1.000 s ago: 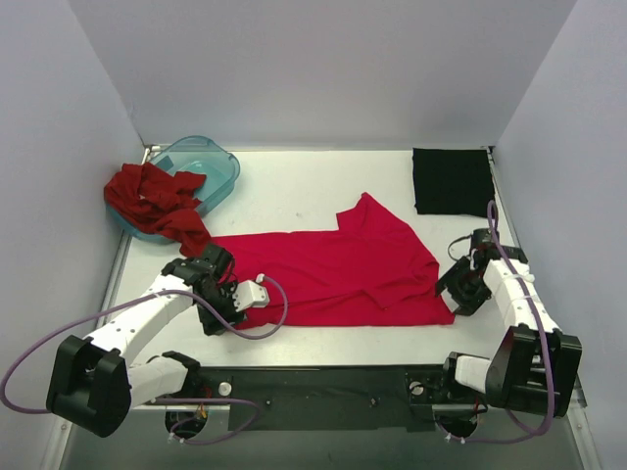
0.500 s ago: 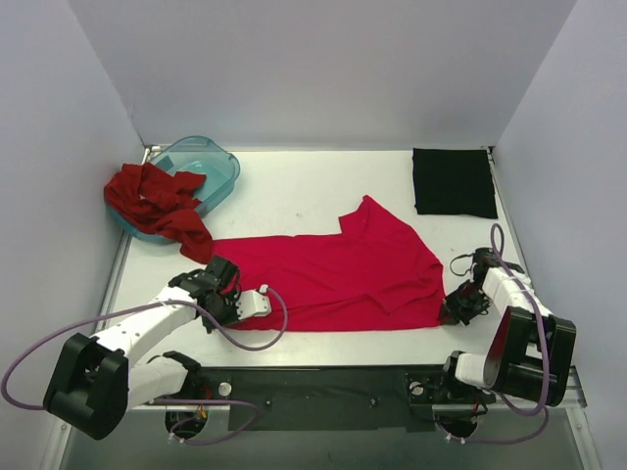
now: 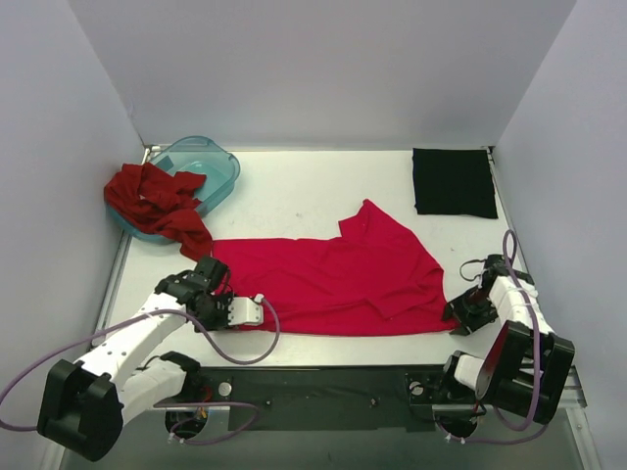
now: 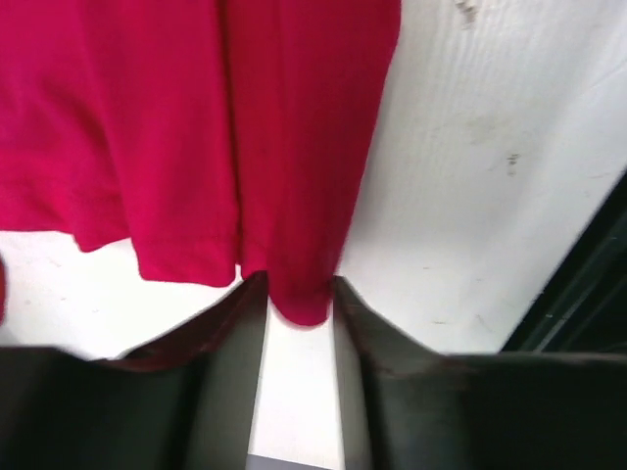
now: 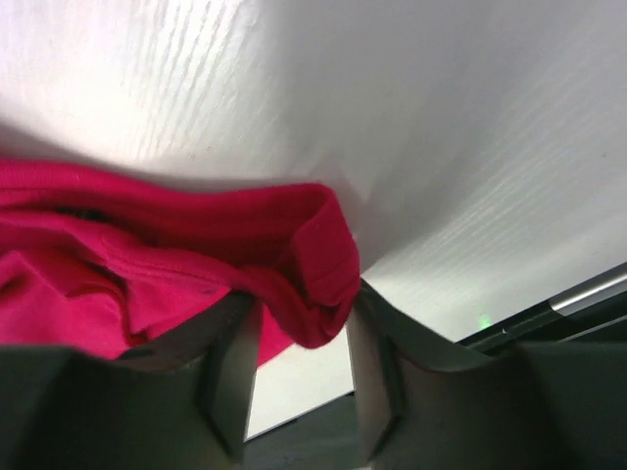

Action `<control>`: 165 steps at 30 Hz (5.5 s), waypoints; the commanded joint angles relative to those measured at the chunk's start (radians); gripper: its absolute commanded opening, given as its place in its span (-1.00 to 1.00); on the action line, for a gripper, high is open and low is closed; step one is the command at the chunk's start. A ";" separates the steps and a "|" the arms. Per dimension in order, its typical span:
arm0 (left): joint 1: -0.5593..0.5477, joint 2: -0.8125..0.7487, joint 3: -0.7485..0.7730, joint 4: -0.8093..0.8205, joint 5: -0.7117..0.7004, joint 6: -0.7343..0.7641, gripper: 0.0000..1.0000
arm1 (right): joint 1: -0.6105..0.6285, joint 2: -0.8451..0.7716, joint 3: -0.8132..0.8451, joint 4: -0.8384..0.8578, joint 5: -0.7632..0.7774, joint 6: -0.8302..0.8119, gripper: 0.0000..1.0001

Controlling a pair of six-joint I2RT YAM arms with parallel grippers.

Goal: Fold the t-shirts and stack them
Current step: Fold the flattened tshirt in 1/3 of the way

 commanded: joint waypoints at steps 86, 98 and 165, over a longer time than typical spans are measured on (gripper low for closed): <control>0.046 0.337 0.187 0.148 -0.079 0.009 -0.56 | 0.916 0.435 0.599 -0.049 0.231 -0.430 -1.00; 0.058 0.341 0.251 0.082 -0.070 0.033 -0.24 | 0.914 0.431 0.586 -0.044 0.227 -0.430 -1.00; 0.095 0.470 0.306 0.226 -0.032 -0.076 -0.21 | 0.811 0.455 0.730 -0.135 0.201 -0.453 -1.00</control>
